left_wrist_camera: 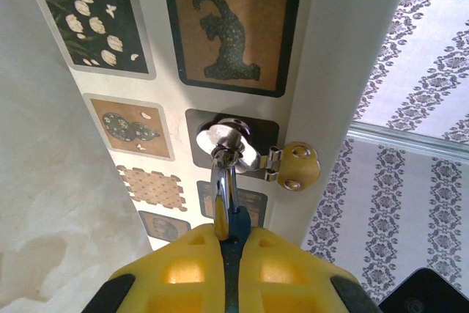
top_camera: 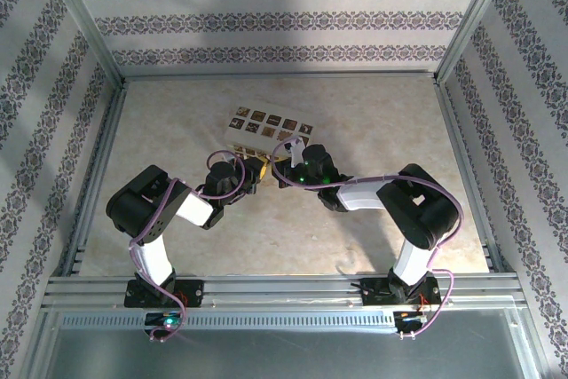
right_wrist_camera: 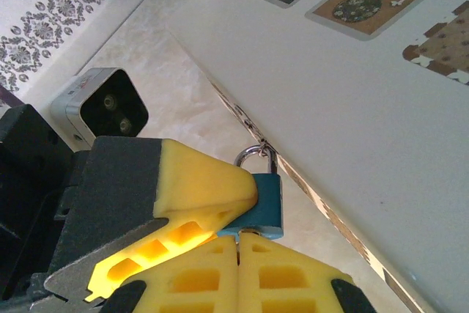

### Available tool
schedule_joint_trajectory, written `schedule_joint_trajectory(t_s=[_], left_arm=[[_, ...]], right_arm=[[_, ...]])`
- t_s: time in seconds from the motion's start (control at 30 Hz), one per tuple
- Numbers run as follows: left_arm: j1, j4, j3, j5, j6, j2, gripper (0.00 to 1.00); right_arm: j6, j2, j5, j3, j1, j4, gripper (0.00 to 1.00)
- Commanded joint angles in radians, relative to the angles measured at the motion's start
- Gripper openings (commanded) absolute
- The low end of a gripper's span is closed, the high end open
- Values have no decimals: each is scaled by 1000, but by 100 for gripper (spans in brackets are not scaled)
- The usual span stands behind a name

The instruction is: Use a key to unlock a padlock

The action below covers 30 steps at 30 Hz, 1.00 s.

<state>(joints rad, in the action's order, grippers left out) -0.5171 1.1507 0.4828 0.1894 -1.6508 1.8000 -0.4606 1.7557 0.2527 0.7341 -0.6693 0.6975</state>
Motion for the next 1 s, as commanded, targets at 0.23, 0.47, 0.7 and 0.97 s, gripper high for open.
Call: schedule_joint_trajectory(t_s=[0.23,0.47,0.7,0.97], left_arm=[[-22,56,-15,66,14,-36,0],[-22,61,-15,65,13,-37,0],[-21,62,-19,69,13,-34,0],[-20,-7,-38,76,77,-48,0]], right_arm=[[35,-54,-20,-31,27,20,22],[185,-169,-23,-79,54,-51,38],[472,-280,-38,-113,53,-146,46],[535,-344,-67,-127,83,-194,53]])
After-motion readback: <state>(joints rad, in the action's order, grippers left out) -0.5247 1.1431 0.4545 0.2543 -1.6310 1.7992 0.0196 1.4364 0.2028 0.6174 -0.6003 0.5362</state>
